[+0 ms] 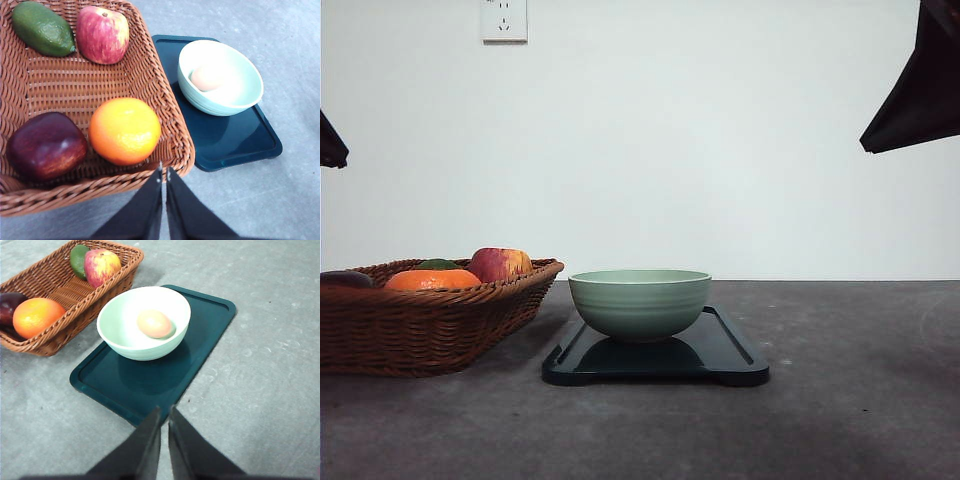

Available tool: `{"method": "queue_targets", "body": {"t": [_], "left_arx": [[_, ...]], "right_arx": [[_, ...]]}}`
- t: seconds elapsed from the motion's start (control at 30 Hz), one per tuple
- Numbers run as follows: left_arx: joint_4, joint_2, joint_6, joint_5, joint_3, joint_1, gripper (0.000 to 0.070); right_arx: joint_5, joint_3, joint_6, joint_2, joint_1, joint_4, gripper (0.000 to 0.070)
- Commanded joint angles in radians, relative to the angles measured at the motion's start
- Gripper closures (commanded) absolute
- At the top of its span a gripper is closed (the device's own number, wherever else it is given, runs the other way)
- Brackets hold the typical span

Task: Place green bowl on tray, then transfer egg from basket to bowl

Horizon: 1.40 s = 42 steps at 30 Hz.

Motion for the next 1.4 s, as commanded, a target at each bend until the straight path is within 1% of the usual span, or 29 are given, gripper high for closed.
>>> {"method": "queue_targets", "body": {"t": [0.0,0.1,0.3,0.43,0.63,0.7,0.83,1.37], "left_arx": [[0.024,-0.026,0.050,-0.006,-0.004,0.013,0.0700],[0.093,-0.101,0.079,-0.003,-0.056,0.079,0.0700],[0.207,-0.298,0.134,-0.003,-0.216,0.255,0.0700],[0.248,-0.424,0.169,-0.003,-0.323,0.352,0.0700],[0.250,-0.550,0.183,-0.003,-0.432,0.439,0.0700],[0.250,-0.580,0.194,-0.003,-0.460,0.450,0.0700],[0.261,-0.584,0.200,-0.003,-0.504,0.452,0.0700],[0.249,-0.584,0.199,-0.003,-0.507,0.452,0.0700]], "right_arx": [[0.001,0.002,-0.008,0.004,0.005,0.011,0.0681],[0.001,0.002,-0.008,0.004,0.005,0.011,0.0681],[0.001,0.002,-0.007,0.004,0.005,0.011,0.0681],[0.001,0.002,-0.008,0.004,0.005,0.011,0.0681],[0.001,0.002,-0.008,0.004,0.005,0.011,0.0681],[0.001,0.002,-0.007,0.004,0.005,0.011,0.0681],[0.000,0.002,-0.007,0.004,0.005,0.011,0.0681],[0.001,0.002,-0.008,0.004,0.005,0.019,0.0681]]}}
